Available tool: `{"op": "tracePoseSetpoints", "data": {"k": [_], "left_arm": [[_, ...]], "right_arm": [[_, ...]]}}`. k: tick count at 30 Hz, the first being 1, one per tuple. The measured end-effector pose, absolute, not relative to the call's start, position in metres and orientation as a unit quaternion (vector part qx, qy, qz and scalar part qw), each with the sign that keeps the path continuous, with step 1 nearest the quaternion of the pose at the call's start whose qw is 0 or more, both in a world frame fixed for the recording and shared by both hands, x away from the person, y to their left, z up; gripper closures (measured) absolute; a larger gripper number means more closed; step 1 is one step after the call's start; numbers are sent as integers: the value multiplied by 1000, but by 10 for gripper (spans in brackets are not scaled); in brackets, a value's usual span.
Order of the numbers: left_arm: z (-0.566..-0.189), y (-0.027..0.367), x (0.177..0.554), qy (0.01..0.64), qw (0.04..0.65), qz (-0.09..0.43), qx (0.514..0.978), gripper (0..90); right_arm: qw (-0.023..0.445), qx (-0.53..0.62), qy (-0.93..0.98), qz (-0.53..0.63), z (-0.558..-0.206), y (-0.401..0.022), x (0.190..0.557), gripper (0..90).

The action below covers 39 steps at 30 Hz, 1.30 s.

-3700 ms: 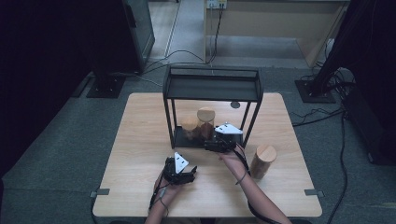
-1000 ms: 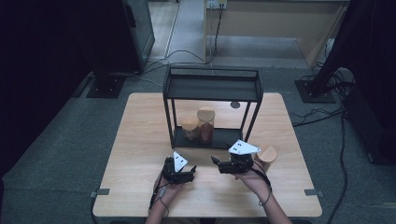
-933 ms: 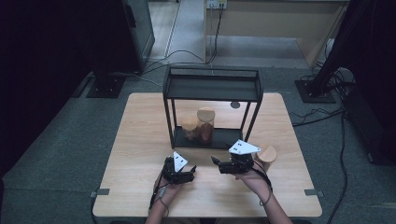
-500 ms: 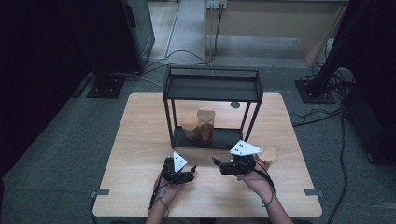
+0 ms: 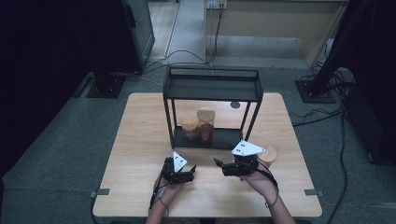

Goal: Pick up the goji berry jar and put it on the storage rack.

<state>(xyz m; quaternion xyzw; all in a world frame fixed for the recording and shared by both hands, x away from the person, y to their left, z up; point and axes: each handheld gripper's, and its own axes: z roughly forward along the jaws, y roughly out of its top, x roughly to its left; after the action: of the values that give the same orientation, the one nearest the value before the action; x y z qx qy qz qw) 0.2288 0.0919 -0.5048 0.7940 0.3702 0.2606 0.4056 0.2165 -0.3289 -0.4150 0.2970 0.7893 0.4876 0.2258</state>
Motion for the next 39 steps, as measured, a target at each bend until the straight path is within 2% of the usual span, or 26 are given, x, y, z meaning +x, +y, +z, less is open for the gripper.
{"op": "tracePoseSetpoints", "data": {"k": [8, 39], "left_arm": [[-505, 92, 228, 370, 406, 261, 793, 217], [-506, 91, 228, 370, 406, 263, 793, 217]], "right_arm": [[243, 284, 791, 484, -410, -330, 210, 197], [240, 270, 789, 497, -390, -352, 199, 198]]}}
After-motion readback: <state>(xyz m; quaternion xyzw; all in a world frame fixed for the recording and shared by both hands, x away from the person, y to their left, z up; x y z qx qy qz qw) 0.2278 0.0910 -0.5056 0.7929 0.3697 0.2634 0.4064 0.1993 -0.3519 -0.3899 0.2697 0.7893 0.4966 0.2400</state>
